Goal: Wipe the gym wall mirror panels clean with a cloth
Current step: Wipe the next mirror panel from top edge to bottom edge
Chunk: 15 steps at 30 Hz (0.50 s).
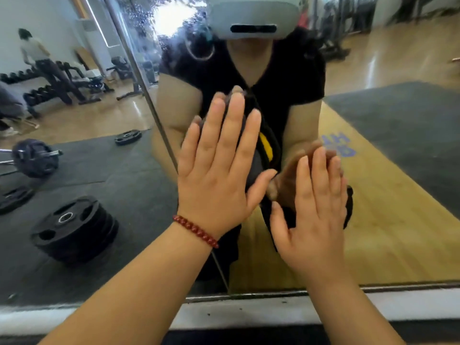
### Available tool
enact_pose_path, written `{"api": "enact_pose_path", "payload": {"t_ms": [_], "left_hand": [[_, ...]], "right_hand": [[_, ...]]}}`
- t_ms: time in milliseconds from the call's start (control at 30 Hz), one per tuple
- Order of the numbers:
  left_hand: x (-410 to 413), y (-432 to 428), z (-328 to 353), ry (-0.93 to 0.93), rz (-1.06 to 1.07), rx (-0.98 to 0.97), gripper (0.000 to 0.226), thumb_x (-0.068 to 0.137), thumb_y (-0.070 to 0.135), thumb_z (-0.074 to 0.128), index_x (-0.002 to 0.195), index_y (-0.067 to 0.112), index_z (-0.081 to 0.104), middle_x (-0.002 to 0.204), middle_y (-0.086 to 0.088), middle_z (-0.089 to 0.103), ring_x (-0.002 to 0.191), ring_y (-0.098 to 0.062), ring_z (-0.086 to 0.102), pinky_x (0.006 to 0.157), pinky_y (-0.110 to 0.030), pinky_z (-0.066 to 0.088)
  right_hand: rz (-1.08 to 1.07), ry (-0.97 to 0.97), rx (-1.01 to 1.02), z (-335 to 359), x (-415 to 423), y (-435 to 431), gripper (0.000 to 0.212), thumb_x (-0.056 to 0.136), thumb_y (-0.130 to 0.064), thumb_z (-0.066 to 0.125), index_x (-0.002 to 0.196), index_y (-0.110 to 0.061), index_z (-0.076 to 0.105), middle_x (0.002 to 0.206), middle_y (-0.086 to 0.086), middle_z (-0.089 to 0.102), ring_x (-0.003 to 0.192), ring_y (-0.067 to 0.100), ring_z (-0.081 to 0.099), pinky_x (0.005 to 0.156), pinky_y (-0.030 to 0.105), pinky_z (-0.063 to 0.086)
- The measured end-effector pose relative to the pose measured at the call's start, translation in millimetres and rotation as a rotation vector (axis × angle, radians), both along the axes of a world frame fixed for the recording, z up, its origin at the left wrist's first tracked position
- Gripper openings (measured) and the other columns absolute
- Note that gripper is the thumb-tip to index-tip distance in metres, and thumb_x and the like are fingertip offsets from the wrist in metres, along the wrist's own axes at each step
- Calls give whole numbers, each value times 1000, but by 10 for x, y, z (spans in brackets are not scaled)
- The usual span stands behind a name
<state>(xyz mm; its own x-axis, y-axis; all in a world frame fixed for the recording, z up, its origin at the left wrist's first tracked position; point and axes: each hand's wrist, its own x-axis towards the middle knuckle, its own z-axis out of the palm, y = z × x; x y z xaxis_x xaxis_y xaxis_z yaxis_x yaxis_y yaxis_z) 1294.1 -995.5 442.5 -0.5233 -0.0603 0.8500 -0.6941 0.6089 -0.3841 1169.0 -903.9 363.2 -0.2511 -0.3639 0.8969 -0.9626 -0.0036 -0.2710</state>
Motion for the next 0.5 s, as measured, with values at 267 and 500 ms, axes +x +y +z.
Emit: {"api": "enact_pose_path", "payload": {"t_ms": [267, 500], "left_hand": [[111, 58, -789, -104, 81, 41, 86, 98, 62, 42, 158, 15, 2, 165, -5, -15, 151, -21, -13, 122, -43, -6], [-105, 117, -838, 78, 41, 110, 79, 100, 56, 41, 157, 14, 5, 163, -10, -1, 150, -19, -15, 121, -42, -9]], "right_hand": [[-29, -11, 196, -572, -93, 223, 84, 88, -25, 51, 158, -10, 7, 165, 3, -11, 153, 28, -3, 124, 49, 3], [-23, -45, 269, -750, 14, 296, 86, 88, -21, 55, 158, -10, 5, 165, 4, -12, 153, 30, -2, 124, 49, 4]]}}
